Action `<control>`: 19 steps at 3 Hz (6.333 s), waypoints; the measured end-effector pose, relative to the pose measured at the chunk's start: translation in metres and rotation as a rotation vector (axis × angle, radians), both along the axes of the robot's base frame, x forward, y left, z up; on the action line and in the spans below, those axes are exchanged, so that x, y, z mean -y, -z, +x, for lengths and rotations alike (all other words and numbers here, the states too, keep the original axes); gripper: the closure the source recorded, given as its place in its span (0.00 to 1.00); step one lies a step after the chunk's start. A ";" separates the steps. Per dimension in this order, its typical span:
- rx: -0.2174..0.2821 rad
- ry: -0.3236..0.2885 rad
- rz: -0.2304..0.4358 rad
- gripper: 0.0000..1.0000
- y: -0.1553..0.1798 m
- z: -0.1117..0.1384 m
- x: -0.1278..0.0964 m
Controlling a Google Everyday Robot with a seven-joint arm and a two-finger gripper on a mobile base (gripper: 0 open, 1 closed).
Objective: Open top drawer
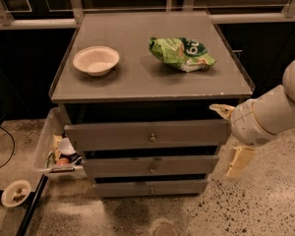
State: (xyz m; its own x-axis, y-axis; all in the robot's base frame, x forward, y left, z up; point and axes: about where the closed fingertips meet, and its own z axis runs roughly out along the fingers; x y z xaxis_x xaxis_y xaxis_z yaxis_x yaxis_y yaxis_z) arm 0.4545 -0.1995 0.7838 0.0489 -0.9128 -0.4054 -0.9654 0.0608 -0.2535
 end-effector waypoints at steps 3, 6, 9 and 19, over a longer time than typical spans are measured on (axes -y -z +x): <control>0.051 -0.009 0.010 0.00 0.048 0.052 0.003; 0.016 -0.048 0.036 0.00 0.111 0.119 -0.013; 0.059 -0.051 0.063 0.00 0.137 0.118 -0.001; 0.105 -0.092 0.087 0.39 0.141 0.129 0.012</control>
Offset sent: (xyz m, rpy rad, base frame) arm 0.0599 -0.0078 -0.0528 0.0256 -0.0914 0.0106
